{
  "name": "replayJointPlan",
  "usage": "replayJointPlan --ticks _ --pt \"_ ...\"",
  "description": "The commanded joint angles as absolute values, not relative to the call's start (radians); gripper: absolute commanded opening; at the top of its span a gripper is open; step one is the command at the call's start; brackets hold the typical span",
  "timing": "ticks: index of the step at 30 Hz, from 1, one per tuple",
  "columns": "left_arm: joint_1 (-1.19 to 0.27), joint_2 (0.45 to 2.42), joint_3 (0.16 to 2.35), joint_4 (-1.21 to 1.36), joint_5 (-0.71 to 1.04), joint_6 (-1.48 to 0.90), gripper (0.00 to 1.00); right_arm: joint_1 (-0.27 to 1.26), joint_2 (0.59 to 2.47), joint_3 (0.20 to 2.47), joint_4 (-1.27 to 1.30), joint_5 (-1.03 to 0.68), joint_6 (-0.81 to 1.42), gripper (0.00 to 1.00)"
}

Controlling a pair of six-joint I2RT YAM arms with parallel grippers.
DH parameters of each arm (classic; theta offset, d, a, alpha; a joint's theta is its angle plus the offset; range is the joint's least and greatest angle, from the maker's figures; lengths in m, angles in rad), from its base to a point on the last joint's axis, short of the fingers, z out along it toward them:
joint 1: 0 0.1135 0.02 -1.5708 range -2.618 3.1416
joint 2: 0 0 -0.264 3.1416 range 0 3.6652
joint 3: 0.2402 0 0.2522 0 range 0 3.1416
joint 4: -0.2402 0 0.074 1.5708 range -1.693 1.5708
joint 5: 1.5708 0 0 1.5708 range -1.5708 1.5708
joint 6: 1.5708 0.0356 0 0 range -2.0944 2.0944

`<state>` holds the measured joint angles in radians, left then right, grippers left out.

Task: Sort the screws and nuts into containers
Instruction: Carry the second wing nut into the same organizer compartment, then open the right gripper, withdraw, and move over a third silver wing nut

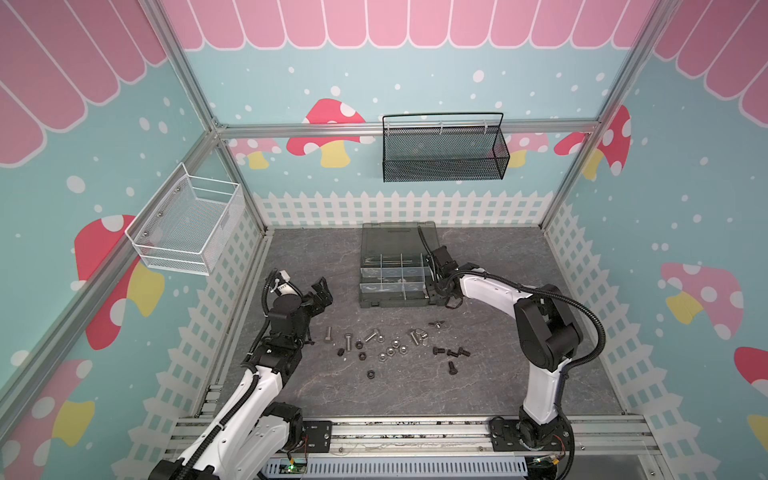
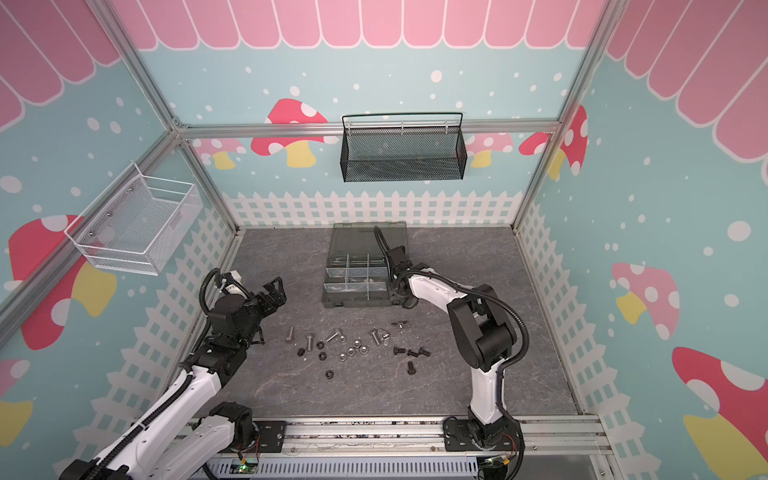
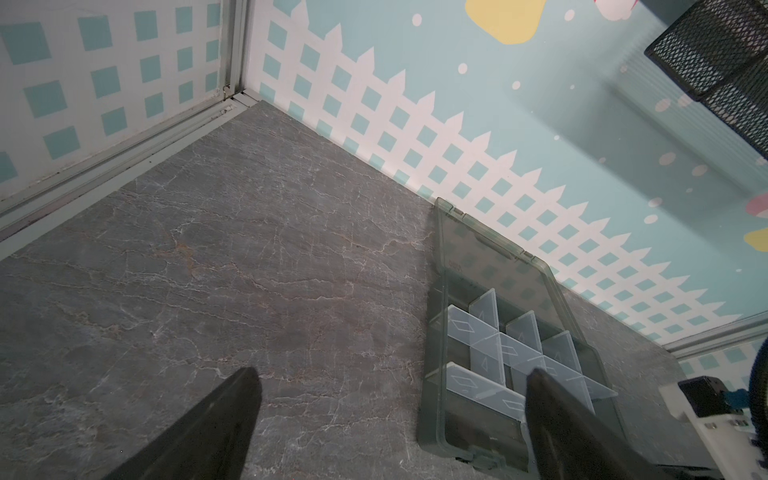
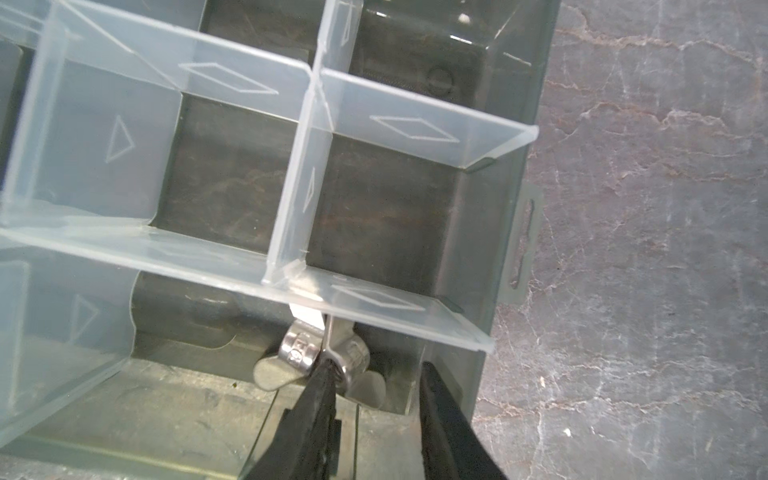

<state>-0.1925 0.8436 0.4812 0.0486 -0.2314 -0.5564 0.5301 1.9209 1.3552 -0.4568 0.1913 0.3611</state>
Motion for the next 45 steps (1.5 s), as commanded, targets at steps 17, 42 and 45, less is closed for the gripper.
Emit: replayJointPlan --ticks 17,42,45 --pt "-0.198 0.82 0.484 0.008 -0.247 -0.541 1.0 0.536 1.68 1.162 -0.452 0.174 0.499 0.64" --pt "-0.2 0.885 0.471 0.073 -0.216 -0.564 1.0 0.635 1.666 1.017 -0.43 0.291 0.751 0.98" --pt "-0.198 0.877 0.467 0.073 -0.223 -0.563 1.0 0.637 1.679 1.023 -0.43 0.306 0.757 0.98"
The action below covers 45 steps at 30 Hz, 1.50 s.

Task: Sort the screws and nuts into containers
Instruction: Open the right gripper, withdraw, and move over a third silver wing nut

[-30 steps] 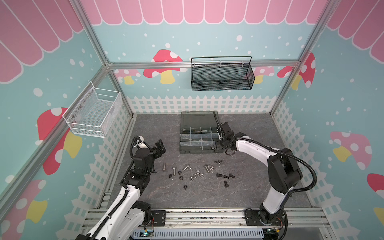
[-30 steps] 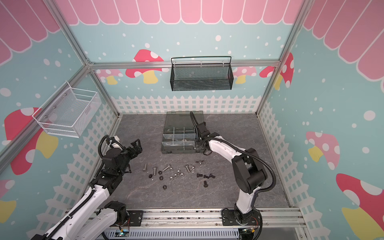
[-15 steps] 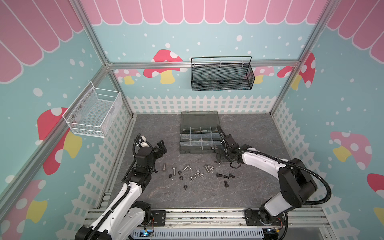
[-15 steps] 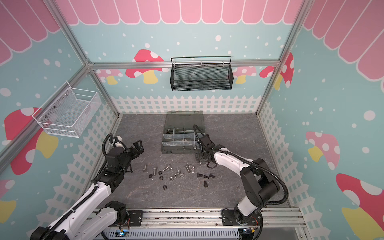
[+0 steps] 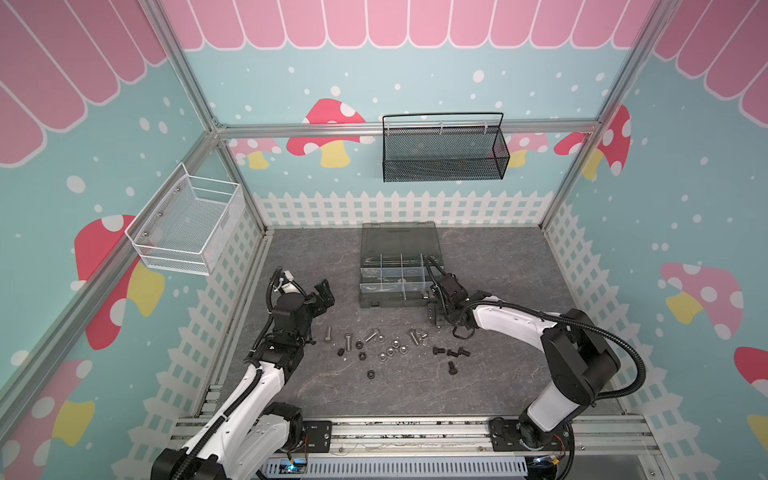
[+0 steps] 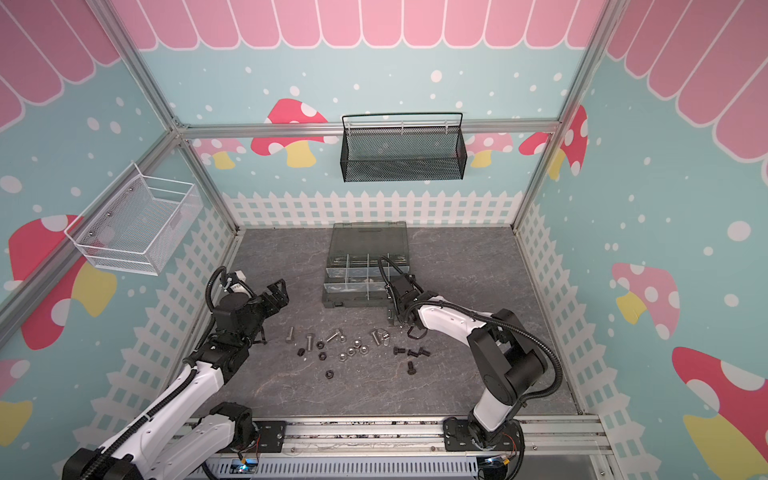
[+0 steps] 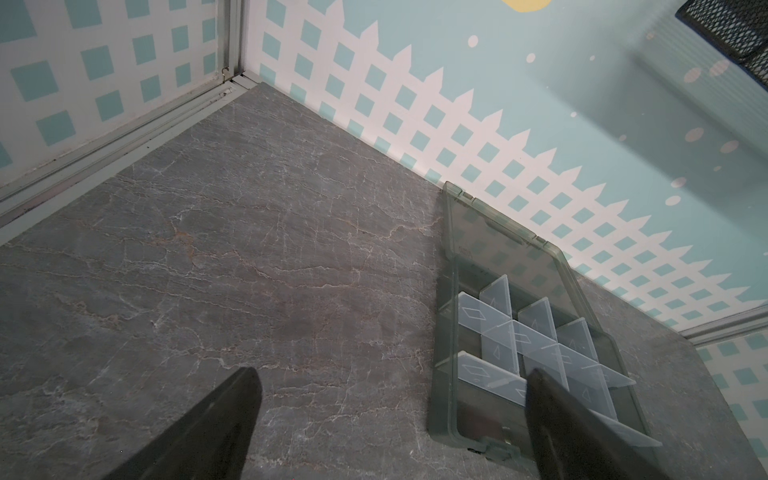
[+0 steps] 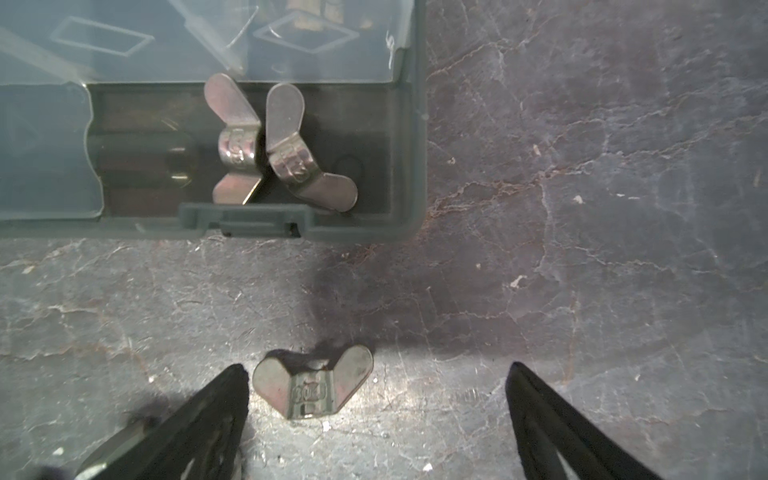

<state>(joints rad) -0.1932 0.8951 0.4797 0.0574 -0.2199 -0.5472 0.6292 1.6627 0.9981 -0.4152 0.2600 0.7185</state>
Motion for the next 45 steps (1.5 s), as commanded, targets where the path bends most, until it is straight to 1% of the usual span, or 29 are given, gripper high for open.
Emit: replayJointPlan --ticks 1,19,25,29,33,37,45 --pt "-0.199 0.876 0.466 0.073 -0.224 -0.561 1.0 0.638 1.685 1.025 -0.429 0.309 0.757 0.98" --pt "-0.2 0.882 0.469 0.079 -0.221 -0.566 1.0 0.639 1.781 1.034 -0.449 0.324 0.751 0.98" --pt "-0.199 0.887 0.474 0.082 -0.218 -0.568 1.0 0.643 1.771 1.025 -0.467 0.311 0.74 0.98" --pt "-0.199 0.894 0.476 0.086 -0.218 -0.569 1.0 0.651 1.747 1.008 -0.492 0.301 0.73 1.0" --pt "-0.201 0.9 0.475 0.088 -0.216 -0.574 1.0 0.657 1.713 0.979 -0.507 0.287 0.73 0.97" --pt "-0.199 0.906 0.474 0.094 -0.212 -0.578 1.0 0.658 1.682 0.952 -0.508 0.276 0.731 0.91" --pt "-0.199 0.911 0.478 0.093 -0.2 -0.581 1.0 0.658 1.708 0.968 -0.473 0.252 0.69 0.85"
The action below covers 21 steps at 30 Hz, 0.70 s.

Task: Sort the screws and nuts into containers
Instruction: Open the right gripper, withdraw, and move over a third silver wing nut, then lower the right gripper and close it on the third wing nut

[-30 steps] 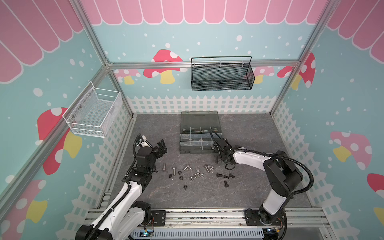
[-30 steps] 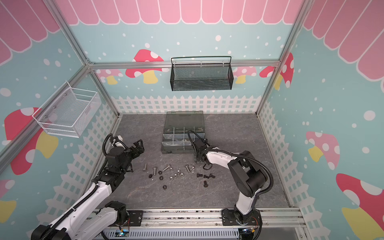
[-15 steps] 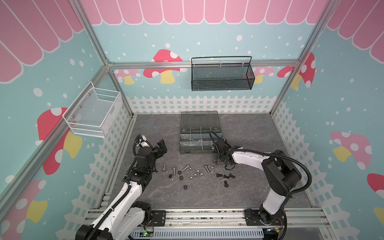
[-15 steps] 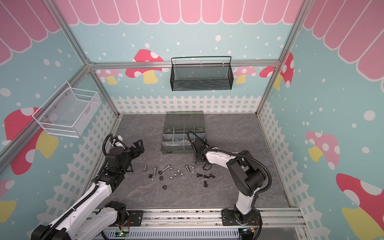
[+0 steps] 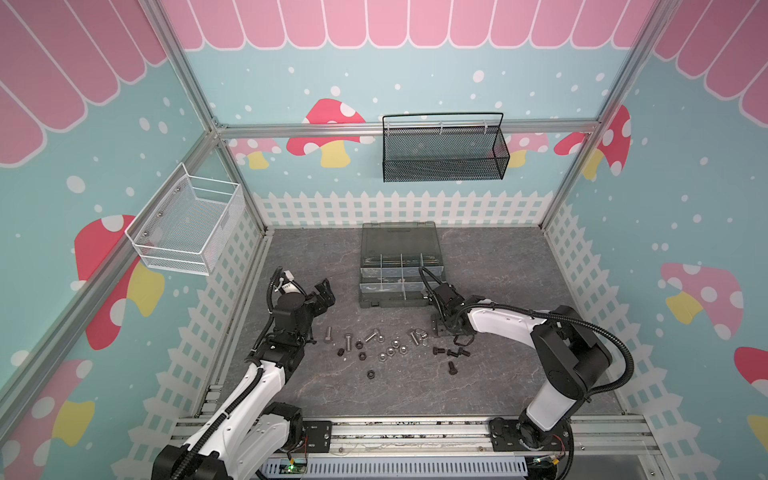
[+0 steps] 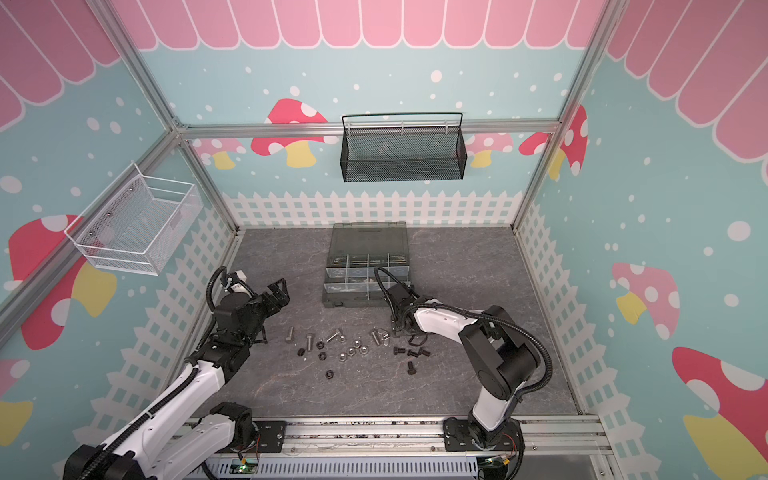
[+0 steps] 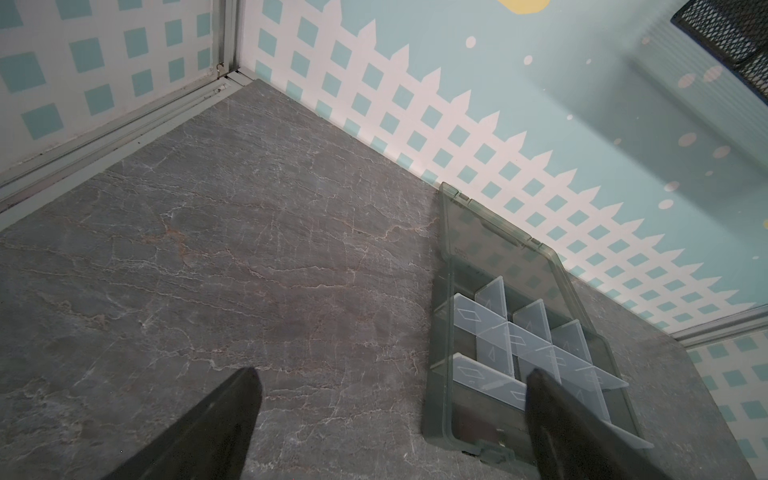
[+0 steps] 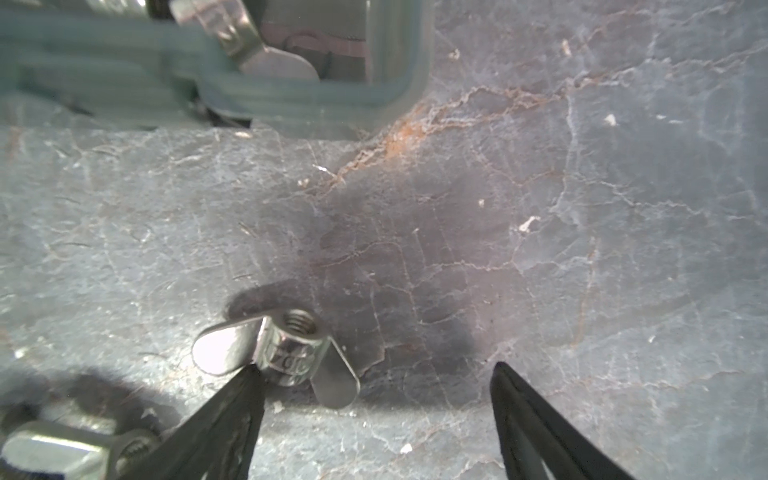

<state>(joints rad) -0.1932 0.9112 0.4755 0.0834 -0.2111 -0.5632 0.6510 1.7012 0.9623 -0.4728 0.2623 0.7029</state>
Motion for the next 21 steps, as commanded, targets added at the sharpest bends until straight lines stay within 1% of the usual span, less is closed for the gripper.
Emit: replayJointPlan --ticks 1,11,15,21 --pt "-0.199 0.908 0.478 0.091 -0.2 -0.581 1.0 0.659 1.714 0.973 -0.471 0.251 0.685 0.84" --pt "-0.2 0.895 0.474 0.085 -0.212 -0.576 1.0 0.657 1.77 1.029 -0.471 0.294 0.637 0.78" --pt "-0.199 0.893 0.473 0.08 -0.213 -0.575 1.0 0.657 1.79 1.046 -0.465 0.291 0.632 0.68" --pt "-0.199 0.881 0.469 0.075 -0.223 -0.569 1.0 0.658 1.794 1.048 -0.446 0.244 0.629 0.57"
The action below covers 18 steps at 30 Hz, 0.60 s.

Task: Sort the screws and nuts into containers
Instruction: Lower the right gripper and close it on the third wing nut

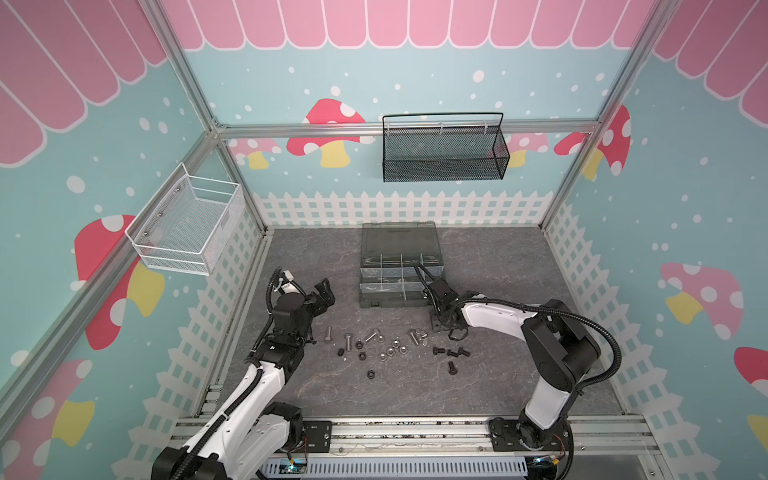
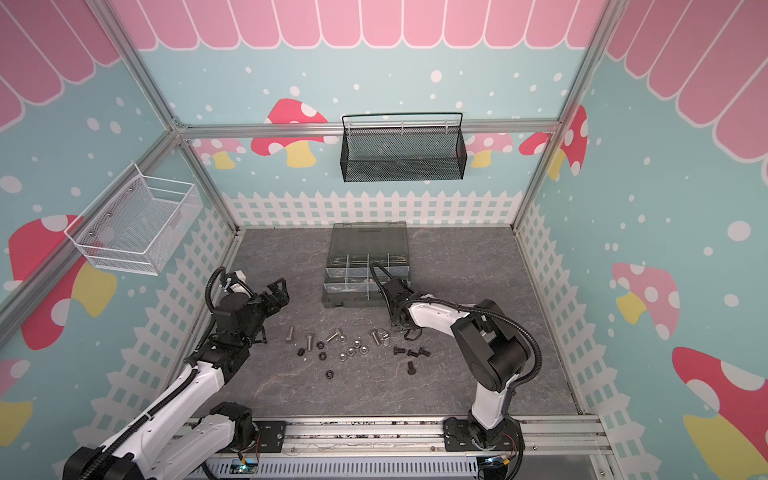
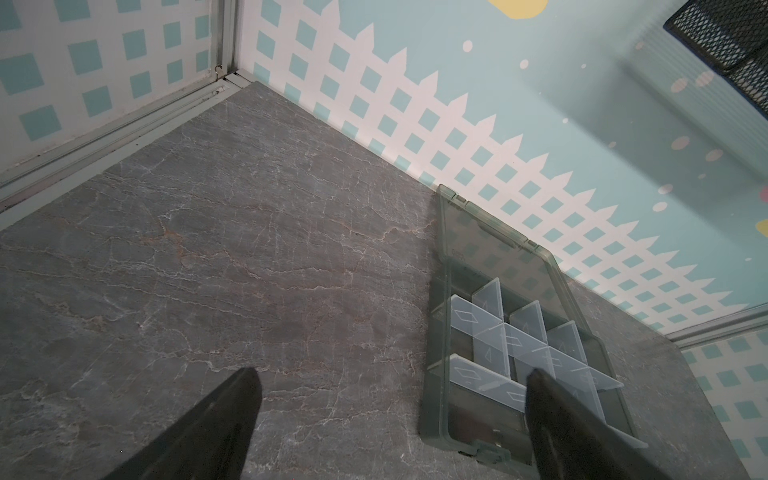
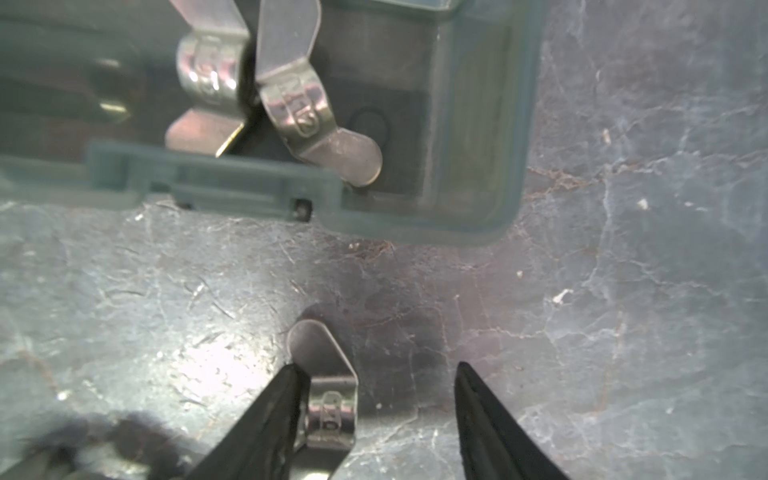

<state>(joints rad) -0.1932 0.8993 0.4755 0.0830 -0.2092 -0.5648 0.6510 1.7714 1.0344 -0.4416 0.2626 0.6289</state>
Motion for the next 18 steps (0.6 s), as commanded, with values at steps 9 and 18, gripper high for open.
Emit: replayJointPlan --ticks 9,18 --pt "-0.198 0.868 0.462 0.073 -0.236 -0.569 1.0 0.657 1.76 1.004 -0.445 0.204 0.652 0.47" --pt "-0.199 0.871 0.462 0.072 -0.231 -0.572 1.0 0.658 1.76 0.994 -0.417 0.169 0.647 0.22"
